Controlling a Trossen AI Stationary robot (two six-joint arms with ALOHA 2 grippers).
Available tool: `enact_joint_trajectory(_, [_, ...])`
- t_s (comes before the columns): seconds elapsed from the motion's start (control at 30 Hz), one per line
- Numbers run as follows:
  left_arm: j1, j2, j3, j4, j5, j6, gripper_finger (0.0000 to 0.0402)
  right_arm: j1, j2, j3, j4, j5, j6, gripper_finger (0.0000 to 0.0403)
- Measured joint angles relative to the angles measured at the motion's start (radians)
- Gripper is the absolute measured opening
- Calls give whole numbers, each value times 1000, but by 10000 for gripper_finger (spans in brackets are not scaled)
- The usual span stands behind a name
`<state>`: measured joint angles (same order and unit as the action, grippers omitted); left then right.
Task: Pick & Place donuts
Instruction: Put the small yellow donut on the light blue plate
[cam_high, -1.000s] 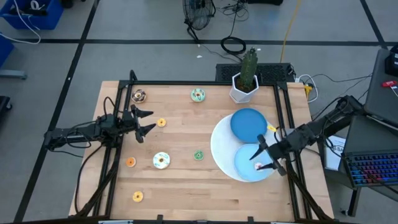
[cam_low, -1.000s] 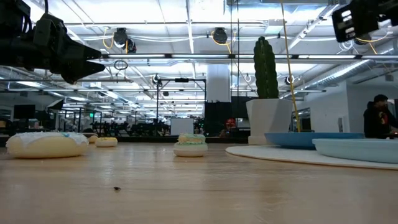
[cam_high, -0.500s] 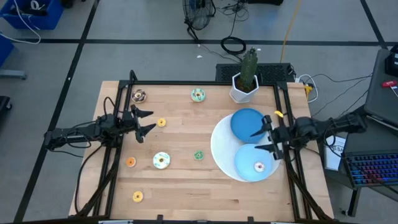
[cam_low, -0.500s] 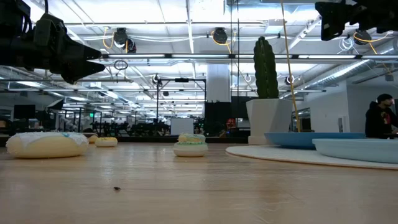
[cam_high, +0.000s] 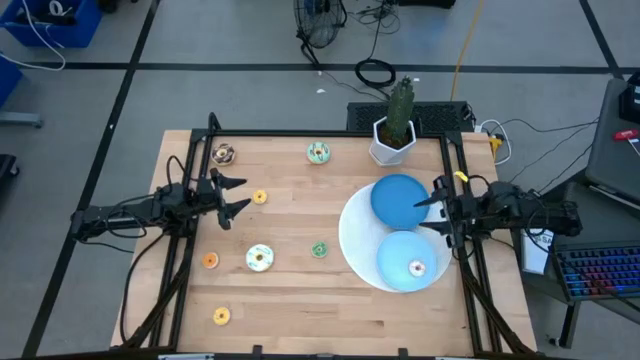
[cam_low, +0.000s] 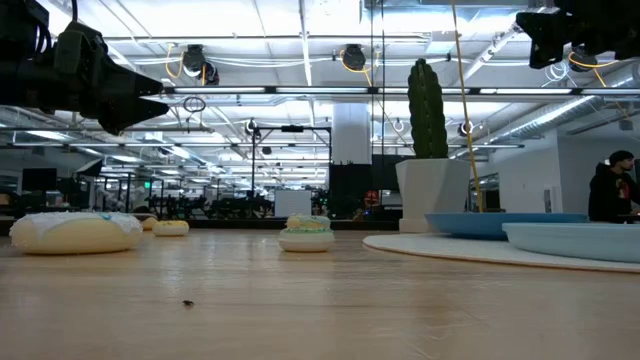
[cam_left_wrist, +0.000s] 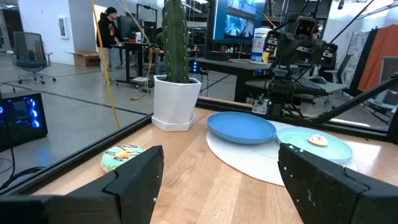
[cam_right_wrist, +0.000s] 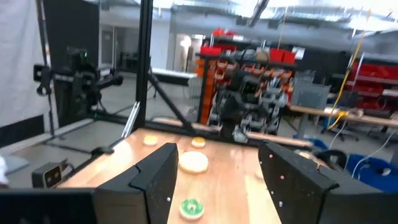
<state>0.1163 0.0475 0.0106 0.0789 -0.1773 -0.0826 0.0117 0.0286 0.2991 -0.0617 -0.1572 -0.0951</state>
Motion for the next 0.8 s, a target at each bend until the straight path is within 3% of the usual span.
enact_joint_trajectory(0.23, [0, 0, 0, 0, 0, 0, 310, -7, -21, -39, 55, 14, -41, 211])
enact_joint_trajectory(0.5, [0, 0, 0, 0, 0, 0, 310, -7, -25, -174, 253, 203, -60, 215])
enact_joint_trajectory(0.8, [0, 0, 0, 0, 0, 0, 310, -7, -24, -228, 257, 208, -49, 212])
